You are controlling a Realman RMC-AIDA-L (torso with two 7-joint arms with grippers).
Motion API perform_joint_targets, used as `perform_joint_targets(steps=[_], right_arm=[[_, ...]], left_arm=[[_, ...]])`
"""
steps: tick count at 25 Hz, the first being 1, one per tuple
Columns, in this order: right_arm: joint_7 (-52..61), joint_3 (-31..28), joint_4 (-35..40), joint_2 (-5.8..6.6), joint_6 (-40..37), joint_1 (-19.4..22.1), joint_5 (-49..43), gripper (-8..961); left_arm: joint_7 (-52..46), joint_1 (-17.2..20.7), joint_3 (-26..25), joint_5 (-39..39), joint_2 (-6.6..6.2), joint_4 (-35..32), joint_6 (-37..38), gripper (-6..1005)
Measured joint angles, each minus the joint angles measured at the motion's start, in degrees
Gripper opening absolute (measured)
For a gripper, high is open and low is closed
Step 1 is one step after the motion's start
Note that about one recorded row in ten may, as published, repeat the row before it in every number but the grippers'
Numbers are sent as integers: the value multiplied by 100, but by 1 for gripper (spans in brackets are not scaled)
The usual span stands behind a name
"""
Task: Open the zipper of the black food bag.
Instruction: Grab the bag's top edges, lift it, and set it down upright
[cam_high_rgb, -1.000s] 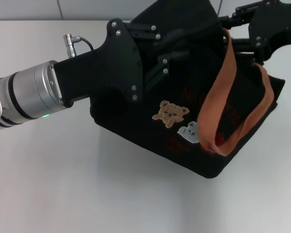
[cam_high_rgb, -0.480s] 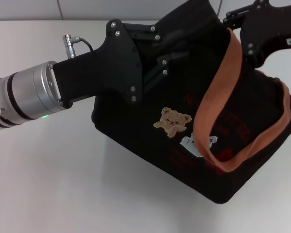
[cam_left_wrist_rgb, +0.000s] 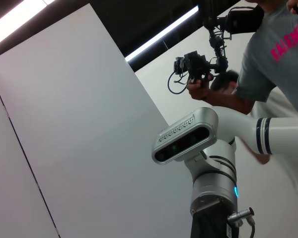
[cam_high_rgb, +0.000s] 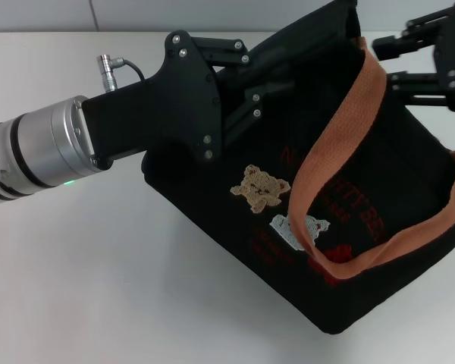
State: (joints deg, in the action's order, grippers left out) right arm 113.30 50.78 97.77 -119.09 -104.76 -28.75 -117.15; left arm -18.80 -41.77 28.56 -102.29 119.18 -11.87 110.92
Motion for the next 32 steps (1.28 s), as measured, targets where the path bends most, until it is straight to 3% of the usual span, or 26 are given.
perform_joint_targets(steps=[6,20,32], right_arm=[[0,-289,17,17,-206,63,-32,420],[7,-228,-117,-1,-388,26,7,412],[-148,362,-593,-30,243,66,67,405]], left_arm=[[-1,-33,0,0,0,0,-4,152],[-1,-32,0,1,0,-5,-8,151],[-1,-64,0,10,0,-9,-9,151]])
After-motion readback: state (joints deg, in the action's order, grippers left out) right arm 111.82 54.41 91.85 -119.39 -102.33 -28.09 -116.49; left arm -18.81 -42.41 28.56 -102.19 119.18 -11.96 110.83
